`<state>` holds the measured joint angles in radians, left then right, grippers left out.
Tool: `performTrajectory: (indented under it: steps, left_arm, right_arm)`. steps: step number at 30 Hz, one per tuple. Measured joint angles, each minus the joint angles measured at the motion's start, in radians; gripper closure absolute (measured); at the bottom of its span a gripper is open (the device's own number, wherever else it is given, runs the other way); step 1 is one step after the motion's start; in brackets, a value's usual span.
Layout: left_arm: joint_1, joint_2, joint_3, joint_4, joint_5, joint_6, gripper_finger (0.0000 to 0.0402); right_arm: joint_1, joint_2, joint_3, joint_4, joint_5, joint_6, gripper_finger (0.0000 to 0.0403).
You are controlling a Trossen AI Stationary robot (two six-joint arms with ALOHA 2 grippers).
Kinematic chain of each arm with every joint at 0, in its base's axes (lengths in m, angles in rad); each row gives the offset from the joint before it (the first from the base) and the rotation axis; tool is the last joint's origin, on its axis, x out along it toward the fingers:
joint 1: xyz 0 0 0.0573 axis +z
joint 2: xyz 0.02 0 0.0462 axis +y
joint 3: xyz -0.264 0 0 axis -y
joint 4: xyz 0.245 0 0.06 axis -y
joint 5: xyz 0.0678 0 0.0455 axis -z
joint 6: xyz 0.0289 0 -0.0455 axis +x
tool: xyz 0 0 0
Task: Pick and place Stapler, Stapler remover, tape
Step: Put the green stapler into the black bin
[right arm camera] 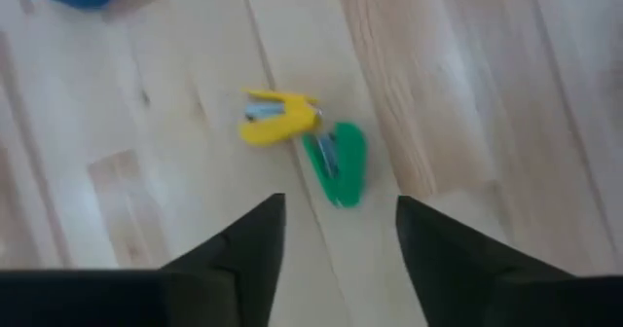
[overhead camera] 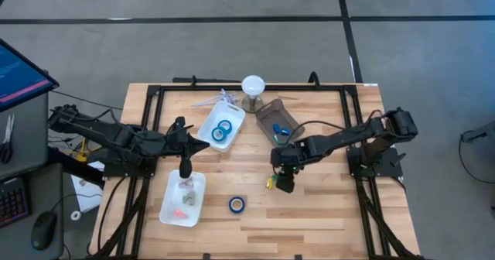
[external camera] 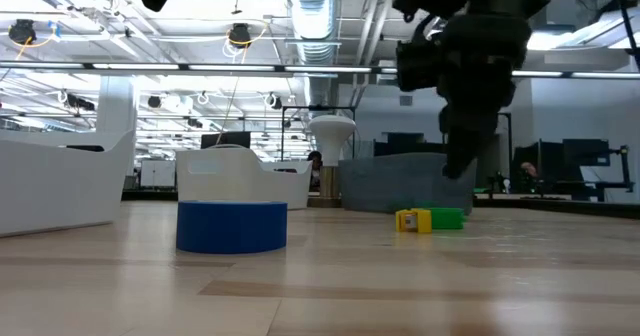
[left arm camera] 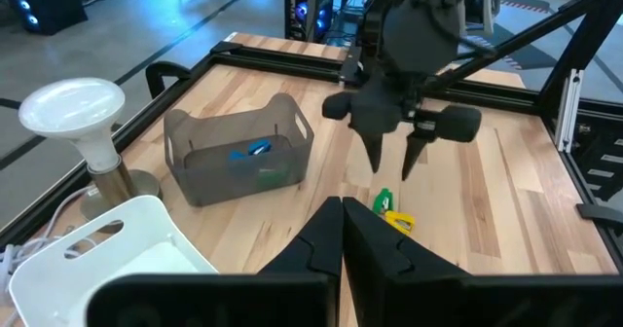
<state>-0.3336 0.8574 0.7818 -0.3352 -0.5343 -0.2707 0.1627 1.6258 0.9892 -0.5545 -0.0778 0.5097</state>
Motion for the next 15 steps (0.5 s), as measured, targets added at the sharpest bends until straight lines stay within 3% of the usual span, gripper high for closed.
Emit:
performTrajectory:
  steps: [7,15]
  left_arm:
    - [0.000,0.000,0.000,-0.005,0.000,-0.015,0.0400]
    - [0.000,0.000,0.000,-0.012,0.000,-0.024,0.0400]
  right_arm:
    - [0.023,0.100,0.000,0.026,-0.027,-0.073,0.0181]
    - [0.033,0.158,0.001,0.057,0.021,-0.076,0.0192]
